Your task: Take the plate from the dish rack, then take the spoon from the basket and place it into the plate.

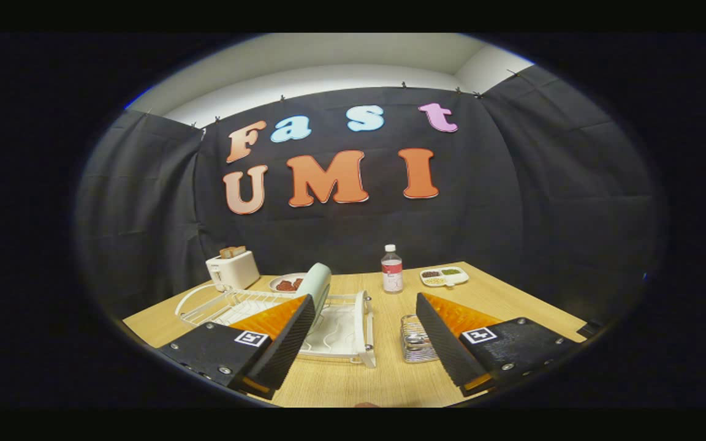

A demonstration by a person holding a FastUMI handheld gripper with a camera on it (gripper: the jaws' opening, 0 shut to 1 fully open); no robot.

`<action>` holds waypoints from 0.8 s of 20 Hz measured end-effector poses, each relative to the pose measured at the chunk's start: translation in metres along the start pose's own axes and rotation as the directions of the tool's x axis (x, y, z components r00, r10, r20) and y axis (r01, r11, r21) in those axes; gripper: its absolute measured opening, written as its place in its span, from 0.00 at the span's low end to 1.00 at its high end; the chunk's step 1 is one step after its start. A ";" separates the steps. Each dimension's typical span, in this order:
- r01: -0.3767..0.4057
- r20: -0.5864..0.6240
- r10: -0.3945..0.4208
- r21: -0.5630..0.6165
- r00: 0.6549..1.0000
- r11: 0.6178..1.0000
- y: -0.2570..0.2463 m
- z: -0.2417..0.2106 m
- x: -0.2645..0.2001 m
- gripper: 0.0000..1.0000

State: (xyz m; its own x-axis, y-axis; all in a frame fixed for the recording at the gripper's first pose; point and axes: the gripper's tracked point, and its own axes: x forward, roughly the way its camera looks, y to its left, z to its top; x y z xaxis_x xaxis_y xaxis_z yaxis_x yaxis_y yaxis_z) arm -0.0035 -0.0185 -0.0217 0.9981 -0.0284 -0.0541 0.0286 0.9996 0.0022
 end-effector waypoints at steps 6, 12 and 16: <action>0.013 -0.004 -0.013 -0.013 1.000 1.000 -0.006 0.000 -0.001 0.99; 0.016 -0.014 -0.016 -0.005 1.000 1.000 -0.002 0.006 0.001 0.99; 0.016 -0.022 -0.017 -0.025 1.000 1.000 0.009 0.014 0.007 0.99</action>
State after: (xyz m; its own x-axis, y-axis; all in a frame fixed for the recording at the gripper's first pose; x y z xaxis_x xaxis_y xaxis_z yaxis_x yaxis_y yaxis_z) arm 0.0048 -0.0097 -0.0077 0.9961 -0.0451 -0.0761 0.0435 0.9988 -0.0234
